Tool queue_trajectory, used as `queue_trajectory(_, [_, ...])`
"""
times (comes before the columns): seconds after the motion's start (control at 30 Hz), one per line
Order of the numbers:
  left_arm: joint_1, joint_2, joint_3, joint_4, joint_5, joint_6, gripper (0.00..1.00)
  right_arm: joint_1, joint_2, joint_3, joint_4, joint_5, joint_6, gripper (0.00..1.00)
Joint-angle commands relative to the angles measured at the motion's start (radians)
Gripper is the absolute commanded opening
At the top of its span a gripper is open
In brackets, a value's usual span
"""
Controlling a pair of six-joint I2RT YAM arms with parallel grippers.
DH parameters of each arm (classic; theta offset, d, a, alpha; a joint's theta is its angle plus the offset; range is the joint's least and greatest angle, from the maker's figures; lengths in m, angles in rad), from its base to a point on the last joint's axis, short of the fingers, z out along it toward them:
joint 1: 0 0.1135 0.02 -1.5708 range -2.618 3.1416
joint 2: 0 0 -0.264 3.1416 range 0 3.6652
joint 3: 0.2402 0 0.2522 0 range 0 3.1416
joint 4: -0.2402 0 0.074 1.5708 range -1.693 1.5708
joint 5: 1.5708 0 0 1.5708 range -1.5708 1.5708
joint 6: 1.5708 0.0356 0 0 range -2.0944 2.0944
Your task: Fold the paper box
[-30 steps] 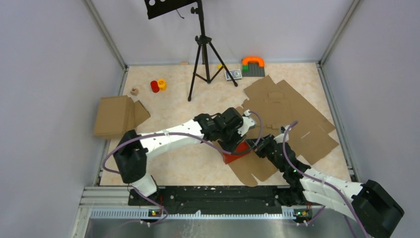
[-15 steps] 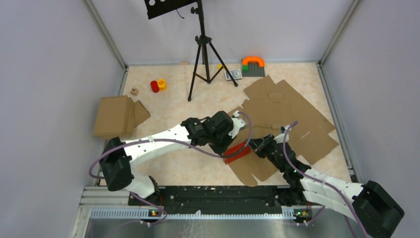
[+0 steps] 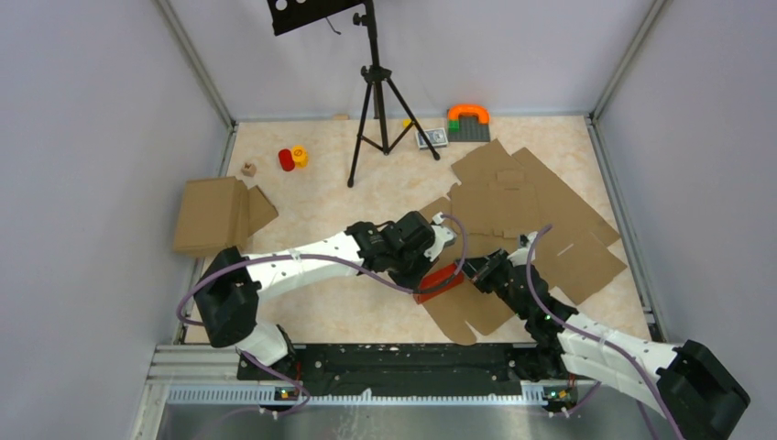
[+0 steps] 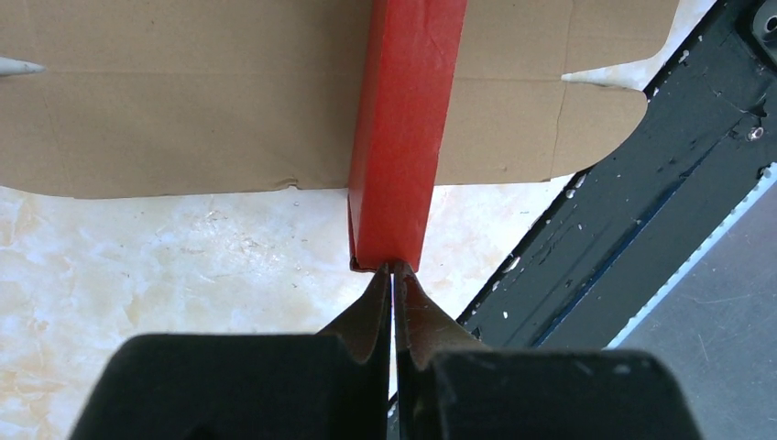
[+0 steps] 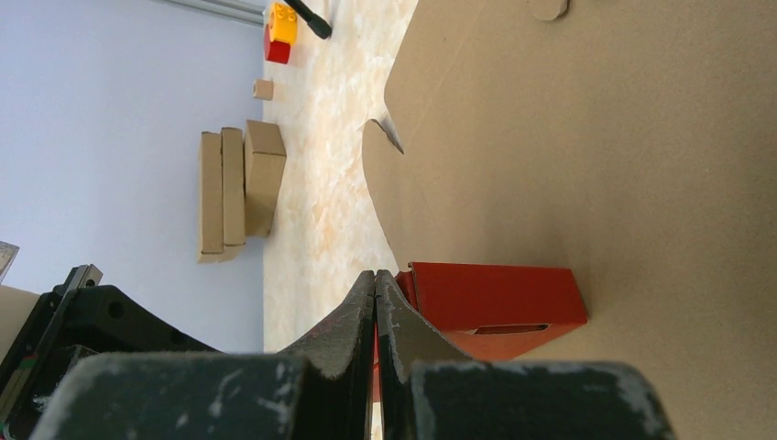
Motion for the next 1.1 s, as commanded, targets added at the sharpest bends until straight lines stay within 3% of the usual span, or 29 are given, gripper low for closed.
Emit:
queue_trajectory(0.0, [0.001, -0.019, 0.043, -0.012, -0.026, -0.004, 0.00, -0.004, 0.021, -0.072, -0.227, -0.011, -0.052, 0.00])
queue_trajectory(0.23, [0.001, -0.057, 0.050, 0.013, -0.017, 0.004, 0.00, -0.004, 0.017, -0.074, -0.226, -0.011, -0.052, 0.00])
queue_trajectory(0.67, [0.000, 0.043, -0.045, 0.059, -0.007, -0.018, 0.00, -0.003, 0.006, -0.072, -0.238, -0.011, -0.052, 0.00])
queue_trajectory(1.07, [-0.002, -0.015, 0.089, -0.014, 0.014, 0.005, 0.00, -0.004, 0.005, -0.064, -0.239, -0.008, -0.057, 0.00])
